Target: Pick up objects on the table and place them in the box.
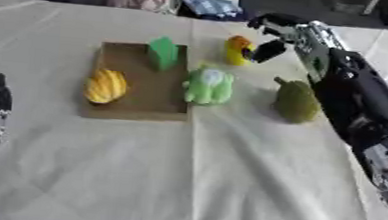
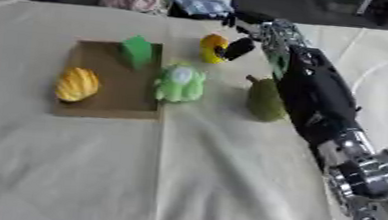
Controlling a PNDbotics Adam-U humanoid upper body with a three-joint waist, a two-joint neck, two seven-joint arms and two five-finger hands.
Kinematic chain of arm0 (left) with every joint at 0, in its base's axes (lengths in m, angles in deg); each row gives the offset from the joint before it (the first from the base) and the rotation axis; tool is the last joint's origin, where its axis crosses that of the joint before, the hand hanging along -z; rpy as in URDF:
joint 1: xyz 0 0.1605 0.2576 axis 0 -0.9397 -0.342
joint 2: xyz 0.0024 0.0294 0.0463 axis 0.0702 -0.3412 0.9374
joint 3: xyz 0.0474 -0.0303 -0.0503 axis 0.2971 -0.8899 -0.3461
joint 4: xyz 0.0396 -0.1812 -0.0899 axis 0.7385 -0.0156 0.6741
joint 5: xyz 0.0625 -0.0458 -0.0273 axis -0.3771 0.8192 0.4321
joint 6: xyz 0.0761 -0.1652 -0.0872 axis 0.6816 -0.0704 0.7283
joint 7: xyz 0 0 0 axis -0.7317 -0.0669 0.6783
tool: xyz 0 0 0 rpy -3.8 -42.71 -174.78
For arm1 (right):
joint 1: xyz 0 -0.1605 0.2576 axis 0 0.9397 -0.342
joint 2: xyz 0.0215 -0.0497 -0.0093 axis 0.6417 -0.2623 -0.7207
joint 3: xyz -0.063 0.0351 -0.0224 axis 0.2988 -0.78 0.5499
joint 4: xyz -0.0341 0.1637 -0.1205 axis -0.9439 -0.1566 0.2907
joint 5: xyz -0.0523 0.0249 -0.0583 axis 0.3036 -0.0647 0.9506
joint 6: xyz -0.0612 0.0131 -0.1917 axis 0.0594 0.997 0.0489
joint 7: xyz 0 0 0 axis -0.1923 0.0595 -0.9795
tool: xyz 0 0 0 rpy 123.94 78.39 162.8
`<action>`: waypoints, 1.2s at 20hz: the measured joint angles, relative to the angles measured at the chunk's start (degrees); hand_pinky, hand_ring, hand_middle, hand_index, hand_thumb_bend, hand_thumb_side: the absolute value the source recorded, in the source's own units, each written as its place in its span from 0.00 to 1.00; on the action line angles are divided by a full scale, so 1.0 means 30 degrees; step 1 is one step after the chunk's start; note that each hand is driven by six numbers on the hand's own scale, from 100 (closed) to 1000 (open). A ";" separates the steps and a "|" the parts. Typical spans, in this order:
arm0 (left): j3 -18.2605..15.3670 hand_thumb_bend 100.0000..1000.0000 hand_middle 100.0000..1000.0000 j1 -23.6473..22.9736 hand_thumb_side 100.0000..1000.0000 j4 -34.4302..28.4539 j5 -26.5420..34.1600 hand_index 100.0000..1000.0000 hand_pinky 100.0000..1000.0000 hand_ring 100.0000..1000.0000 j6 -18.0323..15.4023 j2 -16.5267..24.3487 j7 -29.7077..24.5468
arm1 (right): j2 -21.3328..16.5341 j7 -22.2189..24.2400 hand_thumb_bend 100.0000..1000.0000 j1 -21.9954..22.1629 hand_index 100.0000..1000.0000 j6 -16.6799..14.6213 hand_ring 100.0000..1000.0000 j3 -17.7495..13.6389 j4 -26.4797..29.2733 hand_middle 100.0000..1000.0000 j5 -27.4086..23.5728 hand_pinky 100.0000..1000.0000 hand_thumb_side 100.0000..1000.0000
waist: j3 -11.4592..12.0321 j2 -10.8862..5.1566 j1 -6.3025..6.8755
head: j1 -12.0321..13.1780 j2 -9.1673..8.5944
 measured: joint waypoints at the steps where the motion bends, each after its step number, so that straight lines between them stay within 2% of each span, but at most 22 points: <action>1: 0.0000 0.16 0.70 0.0000 0.32 0.0000 0.0000 0.78 0.70 0.81 0.0001 0.0000 -0.0001 | 0.0107 -0.0109 0.11 0.0033 0.91 0.0005 0.84 0.0000 -0.0139 0.86 0.0032 0.82 0.42 | 0.0008 0.0000 0.0000 | -0.0016 -0.0002; 5: 0.0001 0.16 0.70 0.0001 0.33 0.0000 0.0000 0.79 0.70 0.81 0.0003 0.0000 -0.0004 | 0.0377 -0.0324 0.09 0.0077 0.88 -0.0106 0.83 0.0004 -0.0416 0.85 0.0079 0.81 0.39 | 0.0052 0.0000 0.0000 | -0.0080 -0.0004; 6: 0.0002 0.16 0.70 0.0002 0.33 0.0000 0.0000 0.79 0.70 0.81 0.0004 0.0000 -0.0006 | 0.0458 -0.0368 0.05 0.0077 0.82 -0.0147 0.81 0.0006 -0.0453 0.82 0.0085 0.80 0.32 | 0.0073 0.0000 0.0000 | -0.0087 -0.0006; 7: 0.0002 0.16 0.70 0.0003 0.33 0.0000 0.0000 0.79 0.70 0.81 0.0004 0.0000 -0.0009 | 0.0510 -0.0478 0.05 0.0077 0.81 -0.0184 0.81 0.0008 -0.0456 0.82 0.0113 0.80 0.31 | 0.0107 0.0000 0.0000 | -0.0102 -0.0011; 8: 0.0002 0.16 0.70 0.0003 0.33 0.0000 0.0000 0.79 0.70 0.81 0.0004 0.0000 -0.0010 | 0.0575 -0.0675 0.00 0.0077 0.75 -0.0195 0.79 0.0010 -0.0456 0.79 0.0142 0.79 0.23 | 0.0122 0.0000 0.0000 | -0.0125 -0.0015; 11: 0.0003 0.15 0.70 0.0004 0.33 0.0000 0.0000 0.79 0.70 0.81 0.0006 0.0000 -0.0012 | 0.0788 -0.1795 0.00 0.0084 0.63 -0.0121 0.75 0.0012 -0.0454 0.73 0.0319 0.77 0.08 | 0.0184 0.0001 0.0000 | -0.0139 -0.0021; 12: 0.0003 0.15 0.70 0.0004 0.33 0.0000 0.0002 0.79 0.70 0.81 0.0006 0.0000 -0.0012 | 0.0832 -0.2307 0.00 0.0091 0.56 -0.0066 0.72 0.0012 -0.0454 0.69 0.0378 0.75 0.00 | 0.0229 0.0001 0.0000 | -0.0142 -0.0021; 14: 0.0003 0.15 0.70 0.0004 0.33 0.0000 0.0006 0.79 0.70 0.81 0.0009 0.0000 -0.0009 | 0.0931 -0.3527 0.00 0.0092 0.49 0.0087 0.70 0.0008 -0.0439 0.64 0.0460 0.73 0.00 | 0.0243 0.0001 0.0000 | -0.0144 -0.0024; 18: 0.0003 0.15 0.70 0.0006 0.33 0.0000 0.0009 0.79 0.70 0.81 0.0023 0.0000 0.0005 | 0.0959 -0.5635 0.00 0.0060 0.46 0.0189 0.68 0.0048 0.0116 0.61 0.0153 0.71 0.00 | 0.0245 0.0001 0.0000 | -0.0137 -0.0071; 24: 0.0004 0.15 0.70 0.0006 0.33 0.0000 0.0032 0.79 0.70 0.81 0.0046 0.0000 0.0029 | 0.1112 -0.6181 0.00 -0.0541 0.46 -0.0034 0.67 0.0697 0.1840 0.58 -0.2042 0.69 0.00 | 0.0280 0.0001 0.0000 | -0.0139 -0.0096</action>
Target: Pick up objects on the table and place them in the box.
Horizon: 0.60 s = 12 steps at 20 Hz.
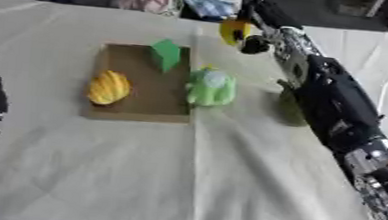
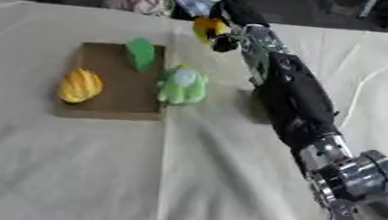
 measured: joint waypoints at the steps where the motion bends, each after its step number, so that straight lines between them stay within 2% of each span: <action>1: 0.0002 0.15 0.70 0.0001 0.33 0.0000 0.0002 0.79 0.70 0.81 -0.0001 0.0000 -0.0001 | 0.0161 0.0088 0.00 -0.0121 0.46 -0.0075 0.67 0.0172 0.0255 0.58 -0.0352 0.69 0.00 | 0.0067 0.0000 0.0000 | -0.0007 -0.0003; 7: 0.0015 0.15 0.70 0.0038 0.33 -0.0002 0.0067 0.78 0.70 0.81 -0.0051 -0.0007 -0.0059 | 0.1750 0.1108 0.00 -0.0849 0.46 -0.0760 0.68 0.1219 0.1121 0.60 -0.1514 0.70 0.00 | 0.0507 0.0000 0.0001 | -0.0231 -0.0090; 12: 0.0128 0.15 0.70 0.0180 0.33 -0.0003 0.0112 0.78 0.70 0.81 -0.0061 -0.0011 -0.0114 | 0.3117 0.2074 0.00 -0.0991 0.49 -0.1371 0.70 0.1781 0.1102 0.62 -0.1522 0.70 0.03 | 0.0955 0.0019 0.0001 | -0.0528 -0.0109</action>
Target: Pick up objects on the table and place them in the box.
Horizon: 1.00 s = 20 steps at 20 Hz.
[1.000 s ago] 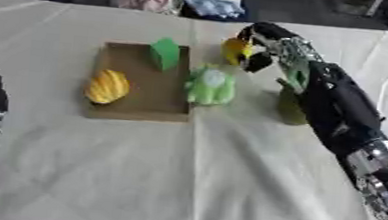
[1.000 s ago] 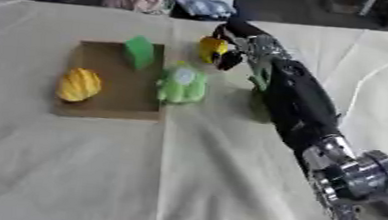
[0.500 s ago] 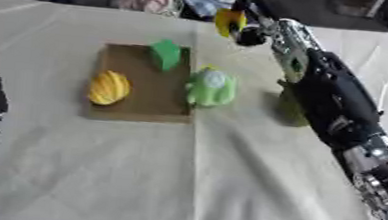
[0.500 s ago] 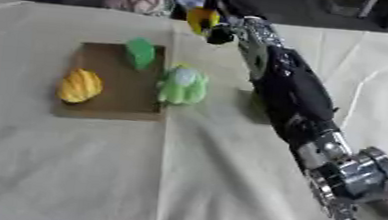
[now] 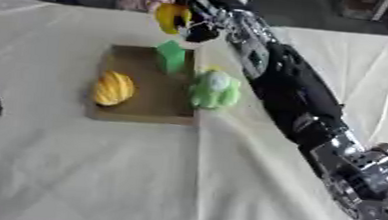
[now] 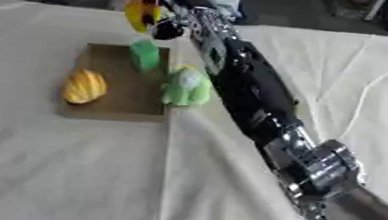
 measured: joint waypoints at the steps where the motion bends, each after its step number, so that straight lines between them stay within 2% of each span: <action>1: 0.0006 0.15 0.70 0.0024 0.33 -0.0001 0.0025 0.78 0.70 0.81 -0.0006 -0.0002 -0.0023 | 0.0218 0.0210 0.00 0.0000 0.50 -0.0133 0.70 0.0070 -0.0030 0.63 0.0037 0.71 0.04 | 0.0077 0.0000 0.0000 | -0.0038 -0.0047; 2: 0.0010 0.15 0.70 0.0054 0.33 -0.0002 0.0055 0.78 0.70 0.81 -0.0016 -0.0005 -0.0044 | 0.0427 0.0447 0.00 0.0000 0.50 -0.0270 0.71 0.0140 -0.0115 0.63 0.0113 0.71 0.00 | 0.0173 0.0000 0.0000 | -0.0083 -0.0069; 3: 0.0011 0.16 0.69 0.0098 0.33 -0.0003 0.0082 0.78 0.70 0.81 -0.0027 -0.0005 -0.0059 | 0.0616 0.0671 0.00 0.0000 0.51 -0.0384 0.71 0.0198 -0.0202 0.63 0.0215 0.71 0.07 | 0.0259 0.0003 0.0000 | -0.0123 -0.0117; 10: 0.0111 0.15 0.69 0.0243 0.33 -0.0008 0.0188 0.78 0.70 0.80 -0.0037 -0.0009 -0.0073 | 0.1396 0.0997 0.00 0.0141 0.55 -0.0470 0.71 0.0187 -0.0967 0.64 0.1176 0.71 0.15 | 0.0508 0.0004 0.0000 | -0.0220 -0.0147; 11: 0.0112 0.15 0.69 0.0267 0.33 -0.0008 0.0205 0.78 0.70 0.80 -0.0038 -0.0009 -0.0075 | 0.1471 0.0891 0.00 0.0192 0.60 -0.0425 0.71 0.0173 -0.1049 0.65 0.1364 0.72 0.21 | 0.0524 0.0004 0.0000 | -0.0225 -0.0147; 14: 0.0117 0.15 0.69 0.0321 0.33 -0.0009 0.0241 0.78 0.70 0.80 -0.0036 -0.0012 -0.0081 | 0.1686 0.0542 0.00 0.0341 0.67 -0.0294 0.72 0.0116 -0.1352 0.66 0.1994 0.72 0.30 | 0.0603 0.0005 0.0000 | -0.0243 -0.0152; 15: 0.0117 0.15 0.69 0.0322 0.33 -0.0009 0.0255 0.78 0.69 0.80 -0.0034 -0.0012 -0.0083 | 0.1771 0.0451 0.00 0.0390 0.74 -0.0272 0.72 0.0114 -0.1476 0.67 0.2204 0.73 0.37 | 0.0618 0.0005 0.0000 | -0.0247 -0.0153; 20: 0.0119 0.15 0.69 0.0327 0.33 -0.0010 0.0291 0.78 0.69 0.80 -0.0011 -0.0016 -0.0106 | 0.1944 0.0180 0.00 0.0446 0.83 -0.0268 0.74 0.0106 -0.1873 0.69 0.3210 0.74 0.49 | 0.0620 0.0005 0.0000 | -0.0253 -0.0155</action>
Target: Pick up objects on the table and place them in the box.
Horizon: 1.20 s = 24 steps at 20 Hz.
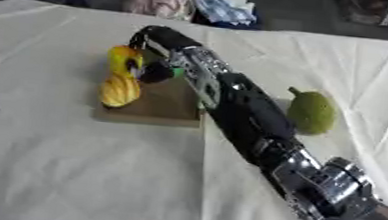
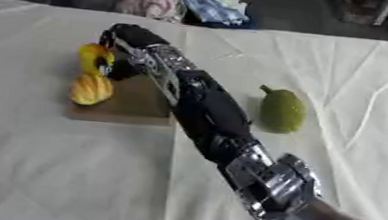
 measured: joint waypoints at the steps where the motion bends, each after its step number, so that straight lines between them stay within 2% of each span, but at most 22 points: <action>1: 0.0000 0.15 0.69 0.0000 0.33 0.0000 0.0001 0.78 0.69 0.80 0.0003 0.0000 -0.0003 | 0.0001 -0.0053 0.00 0.0005 0.84 0.0011 0.74 -0.0006 -0.0020 0.70 0.0151 0.74 0.51 | -0.0001 0.0000 0.0000 | 0.0000 0.0000; 9: 0.0001 0.15 0.69 0.0001 0.33 0.0000 0.0001 0.79 0.69 0.80 0.0008 0.0000 -0.0008 | -0.0009 -0.0177 0.00 0.0009 0.93 0.0328 0.76 -0.0144 -0.0124 0.73 0.0871 0.76 0.52 | -0.0011 0.0000 0.0000 | 0.0004 0.0000; 14: 0.0000 0.16 0.69 0.0001 0.33 0.0000 0.0001 0.79 0.69 0.80 0.0009 0.0000 -0.0007 | -0.0387 0.0059 0.00 -0.0023 0.92 0.0420 0.76 -0.0244 0.0166 0.72 0.0638 0.76 0.45 | -0.0213 0.0000 0.0000 | 0.0077 0.0000; 20: -0.0042 0.16 0.69 -0.0033 0.33 0.0000 -0.0007 0.78 0.69 0.80 0.0008 0.0000 0.0092 | -0.1610 0.0732 0.00 -0.0195 0.91 0.0162 0.76 0.0090 0.2435 0.73 -0.1429 0.75 0.34 | -0.0843 0.0000 0.0000 | 0.0482 0.0001; 24: -0.0271 0.16 0.69 -0.0195 0.33 0.0001 -0.0108 0.78 0.69 0.80 -0.0005 0.0012 0.0306 | -0.3039 0.2565 0.00 0.0090 0.93 -0.0207 0.78 0.0957 0.4741 0.76 -0.3459 0.78 0.33 | -0.1526 -0.0023 0.0000 | 0.0946 0.0009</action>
